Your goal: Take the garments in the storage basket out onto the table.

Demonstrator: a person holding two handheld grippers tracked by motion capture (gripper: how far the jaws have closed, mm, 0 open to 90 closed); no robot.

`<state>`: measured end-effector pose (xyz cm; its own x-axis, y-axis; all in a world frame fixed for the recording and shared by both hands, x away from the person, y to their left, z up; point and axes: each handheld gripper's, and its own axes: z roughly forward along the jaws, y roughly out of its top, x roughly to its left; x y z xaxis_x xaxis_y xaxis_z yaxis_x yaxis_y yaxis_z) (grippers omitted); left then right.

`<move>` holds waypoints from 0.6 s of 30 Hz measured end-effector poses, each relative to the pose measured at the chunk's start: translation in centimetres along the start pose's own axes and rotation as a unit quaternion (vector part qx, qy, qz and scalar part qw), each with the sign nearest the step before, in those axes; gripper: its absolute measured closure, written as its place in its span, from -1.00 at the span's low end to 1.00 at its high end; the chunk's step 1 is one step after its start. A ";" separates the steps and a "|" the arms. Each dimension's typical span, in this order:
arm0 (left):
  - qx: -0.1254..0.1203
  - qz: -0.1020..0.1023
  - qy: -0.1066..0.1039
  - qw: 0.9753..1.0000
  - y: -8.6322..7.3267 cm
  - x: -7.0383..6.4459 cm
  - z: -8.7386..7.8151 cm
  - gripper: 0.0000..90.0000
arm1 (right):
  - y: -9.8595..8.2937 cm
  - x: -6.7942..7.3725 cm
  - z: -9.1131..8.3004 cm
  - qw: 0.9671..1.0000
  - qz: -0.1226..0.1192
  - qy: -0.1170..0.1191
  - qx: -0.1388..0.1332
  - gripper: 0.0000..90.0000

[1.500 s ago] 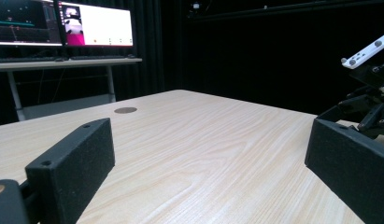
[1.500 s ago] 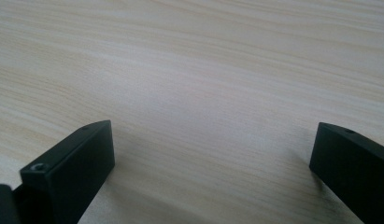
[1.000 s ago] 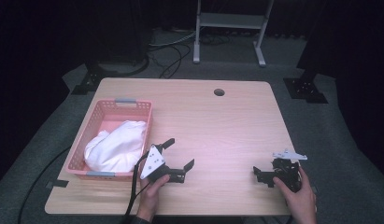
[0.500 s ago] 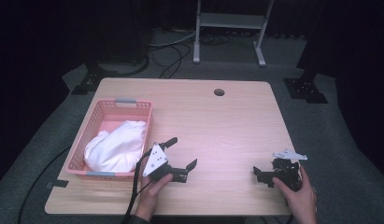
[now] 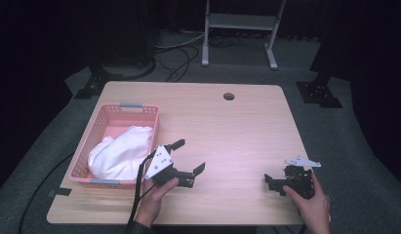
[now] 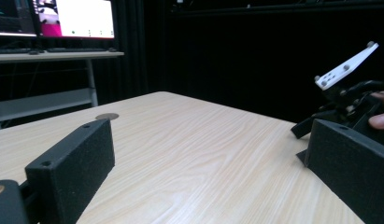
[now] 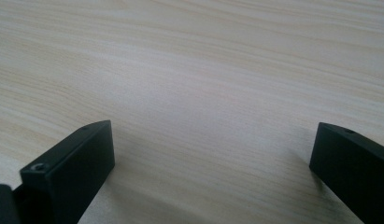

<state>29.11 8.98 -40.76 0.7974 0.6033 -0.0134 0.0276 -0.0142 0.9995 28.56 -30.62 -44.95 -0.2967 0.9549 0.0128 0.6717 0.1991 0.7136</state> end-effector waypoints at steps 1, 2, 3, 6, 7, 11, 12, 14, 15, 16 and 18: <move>0.000 0.000 0.001 1.000 0.2 0.0 0.1 -0.98 | 0.0 0.0 0.0 1.000 0.000 0.000 0.000 -1.00; 0.000 0.001 0.001 1.000 0.4 0.0 0.1 -0.98 | 0.0 0.0 0.0 1.000 0.000 0.000 0.000 -1.00; -0.001 -0.001 0.000 1.000 0.6 0.0 0.2 -0.98 | 0.0 0.0 0.0 1.000 0.000 0.000 0.000 -1.00; -0.001 -0.003 -0.004 1.000 1.1 0.0 0.3 -0.98 | 0.0 0.0 0.0 1.000 0.000 0.000 0.000 -1.00; -0.001 0.000 -0.005 1.000 1.4 0.0 0.3 -0.98 | 0.0 0.0 0.0 1.000 0.000 0.000 0.000 -1.00; -0.003 0.002 -0.009 1.000 1.9 0.0 0.3 -0.98 | 0.0 0.0 0.0 1.000 0.000 0.000 0.000 -1.00; -0.002 0.002 -0.009 1.000 2.0 0.0 0.3 -0.98 | 0.0 0.0 0.0 1.000 0.000 0.000 0.000 -1.00; -0.003 0.002 -0.010 1.000 2.5 0.1 0.3 -0.98 | 0.0 0.0 0.0 1.000 0.000 0.000 0.000 -1.00; -0.001 0.003 -0.011 1.000 2.7 0.1 0.3 -0.98 | 0.0 0.0 0.0 1.000 0.000 0.000 0.000 -1.00; -0.001 0.004 -0.011 1.000 2.8 0.2 0.3 -0.98 | 0.0 0.0 0.0 1.000 0.000 0.000 0.000 -1.00; -0.001 0.001 -0.013 1.000 3.1 0.2 0.3 -0.98 | 0.0 0.0 0.0 1.000 0.000 0.000 0.000 -1.00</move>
<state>29.53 8.87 -37.69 0.8123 0.5831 -0.0112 0.0240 -0.0142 0.9996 28.56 -30.62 -44.95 -0.2966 0.9549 0.0127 0.6720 0.1992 0.7132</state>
